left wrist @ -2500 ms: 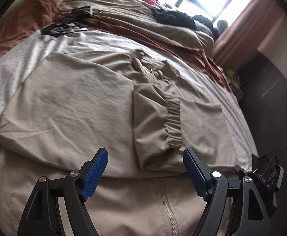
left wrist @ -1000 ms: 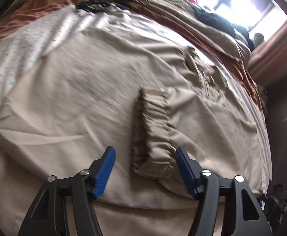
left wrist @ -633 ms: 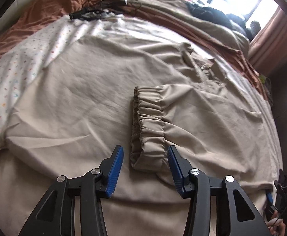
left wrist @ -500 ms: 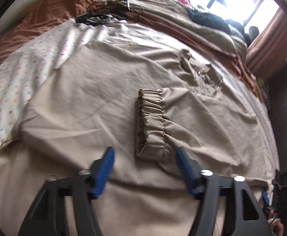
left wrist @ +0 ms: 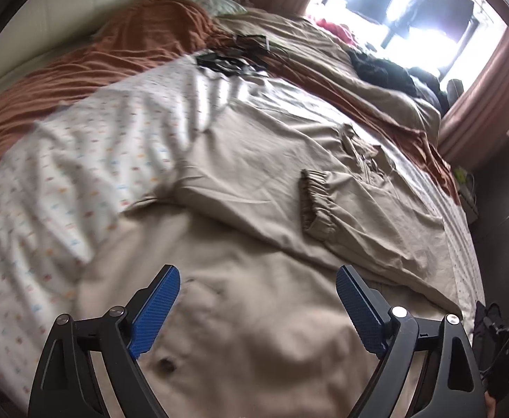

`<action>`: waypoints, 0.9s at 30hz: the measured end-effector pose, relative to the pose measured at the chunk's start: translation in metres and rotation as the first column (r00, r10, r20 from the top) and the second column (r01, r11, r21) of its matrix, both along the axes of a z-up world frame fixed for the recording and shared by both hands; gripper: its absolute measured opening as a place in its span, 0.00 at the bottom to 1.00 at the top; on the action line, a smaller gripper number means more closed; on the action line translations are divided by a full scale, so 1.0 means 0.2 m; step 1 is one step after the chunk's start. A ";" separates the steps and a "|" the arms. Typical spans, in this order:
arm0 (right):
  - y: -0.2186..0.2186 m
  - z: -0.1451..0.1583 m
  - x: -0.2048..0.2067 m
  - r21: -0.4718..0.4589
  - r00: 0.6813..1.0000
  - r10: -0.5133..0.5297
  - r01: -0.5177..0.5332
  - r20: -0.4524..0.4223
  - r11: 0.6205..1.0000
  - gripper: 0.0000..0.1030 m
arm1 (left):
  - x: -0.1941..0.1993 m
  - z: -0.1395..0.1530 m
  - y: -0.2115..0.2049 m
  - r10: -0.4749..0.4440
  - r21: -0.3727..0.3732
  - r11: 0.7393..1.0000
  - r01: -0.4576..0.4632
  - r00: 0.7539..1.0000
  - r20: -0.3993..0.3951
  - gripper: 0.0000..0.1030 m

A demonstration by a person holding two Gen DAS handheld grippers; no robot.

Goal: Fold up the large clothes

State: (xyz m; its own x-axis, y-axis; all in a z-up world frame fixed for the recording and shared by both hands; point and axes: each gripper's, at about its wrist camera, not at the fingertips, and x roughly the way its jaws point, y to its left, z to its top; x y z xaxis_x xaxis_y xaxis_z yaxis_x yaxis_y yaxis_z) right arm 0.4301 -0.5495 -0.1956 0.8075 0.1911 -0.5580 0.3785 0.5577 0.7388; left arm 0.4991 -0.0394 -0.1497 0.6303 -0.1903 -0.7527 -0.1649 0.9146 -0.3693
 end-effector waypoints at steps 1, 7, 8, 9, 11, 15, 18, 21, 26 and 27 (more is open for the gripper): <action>0.01 0.00 -0.03 -0.010 1.000 0.011 -0.011 0.001 1.000 0.94 | -0.05 0.01 0.02 0.000 0.000 1.000 0.000 1.000 0.007 0.90; 0.07 0.08 -0.24 -0.076 0.998 0.069 -0.069 0.007 0.995 0.94 | -0.27 0.09 0.12 0.004 -0.008 1.000 -0.003 0.999 0.042 0.90; 0.07 0.09 -0.27 -0.085 0.997 0.076 -0.075 0.008 0.994 0.94 | -0.30 0.10 0.14 0.005 -0.012 1.000 -0.004 0.999 0.050 0.90; 0.07 0.11 -0.31 -0.095 0.997 0.083 -0.081 0.008 0.992 0.94 | -0.33 0.12 0.15 0.006 -0.018 1.000 -0.005 0.998 0.059 0.91; 0.07 0.14 -0.36 -0.115 0.996 0.090 -0.088 0.010 0.989 0.94 | -0.39 0.13 0.17 0.010 -0.027 1.000 -0.008 0.997 0.075 0.94; 0.07 0.21 -0.49 -0.155 0.995 0.102 -0.097 0.023 0.983 0.94 | -0.54 0.18 0.22 0.010 -0.038 0.999 -0.006 0.994 0.113 0.95; 0.07 0.25 -0.59 -0.196 0.995 0.100 -0.094 0.022 0.976 0.94 | -0.63 0.20 0.23 -0.004 -0.037 0.999 0.009 0.992 0.128 0.95; 0.05 0.27 -0.70 -0.232 0.994 0.110 -0.101 0.027 0.968 0.94 | -0.71 0.19 0.26 -0.019 -0.033 0.999 0.024 0.991 0.132 0.96; -0.01 0.25 -0.88 -0.270 0.996 0.090 -0.084 0.011 0.959 0.94 | -0.87 0.16 0.36 0.004 -0.047 0.999 0.003 0.988 0.153 0.96; -0.03 0.24 -0.91 -0.284 0.996 0.085 -0.082 -0.002 0.955 0.94 | -0.90 0.15 0.39 0.012 -0.055 0.999 -0.003 0.987 0.159 0.96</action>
